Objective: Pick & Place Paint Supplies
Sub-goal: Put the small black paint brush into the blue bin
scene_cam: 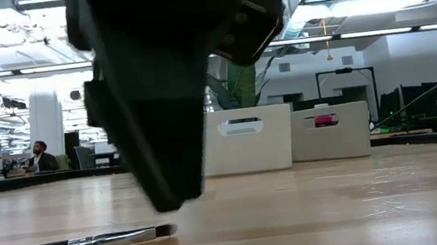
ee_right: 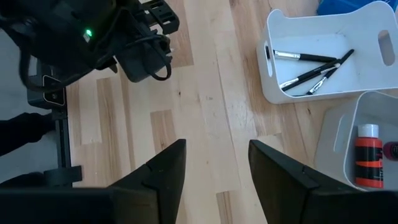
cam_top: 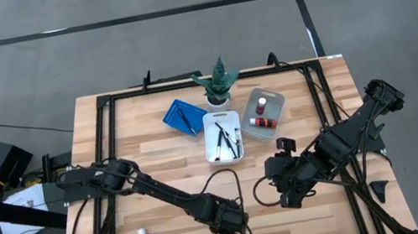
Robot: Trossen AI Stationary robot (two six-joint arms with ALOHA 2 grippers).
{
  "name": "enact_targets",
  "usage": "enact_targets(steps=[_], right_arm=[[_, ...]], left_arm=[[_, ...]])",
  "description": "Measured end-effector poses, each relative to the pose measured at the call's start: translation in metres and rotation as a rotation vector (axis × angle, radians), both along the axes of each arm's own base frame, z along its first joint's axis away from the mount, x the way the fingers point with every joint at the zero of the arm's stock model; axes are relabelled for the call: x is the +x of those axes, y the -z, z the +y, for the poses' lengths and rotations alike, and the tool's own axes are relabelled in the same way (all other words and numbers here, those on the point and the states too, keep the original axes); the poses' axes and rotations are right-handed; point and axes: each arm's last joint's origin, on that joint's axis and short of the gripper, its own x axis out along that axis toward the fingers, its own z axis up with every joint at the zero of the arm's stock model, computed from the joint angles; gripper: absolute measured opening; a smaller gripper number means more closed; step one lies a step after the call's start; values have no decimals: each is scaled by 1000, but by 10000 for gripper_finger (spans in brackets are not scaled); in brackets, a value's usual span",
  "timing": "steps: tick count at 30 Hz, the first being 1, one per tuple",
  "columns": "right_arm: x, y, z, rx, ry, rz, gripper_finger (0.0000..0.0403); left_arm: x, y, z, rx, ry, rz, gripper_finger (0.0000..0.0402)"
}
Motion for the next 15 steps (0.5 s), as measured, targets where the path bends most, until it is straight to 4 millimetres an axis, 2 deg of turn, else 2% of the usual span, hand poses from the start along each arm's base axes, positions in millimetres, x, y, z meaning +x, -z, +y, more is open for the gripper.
enact_targets(steps=[10, 15], right_arm=[[0, 0, 0, 0, 2, 0, 170], [0, 0, 0, 0, 3, 0, 170]], left_arm=[[-4, 15, -9, 30, 18, 34, 105], [-5, 20, -9, 90, -13, 33, 70]])
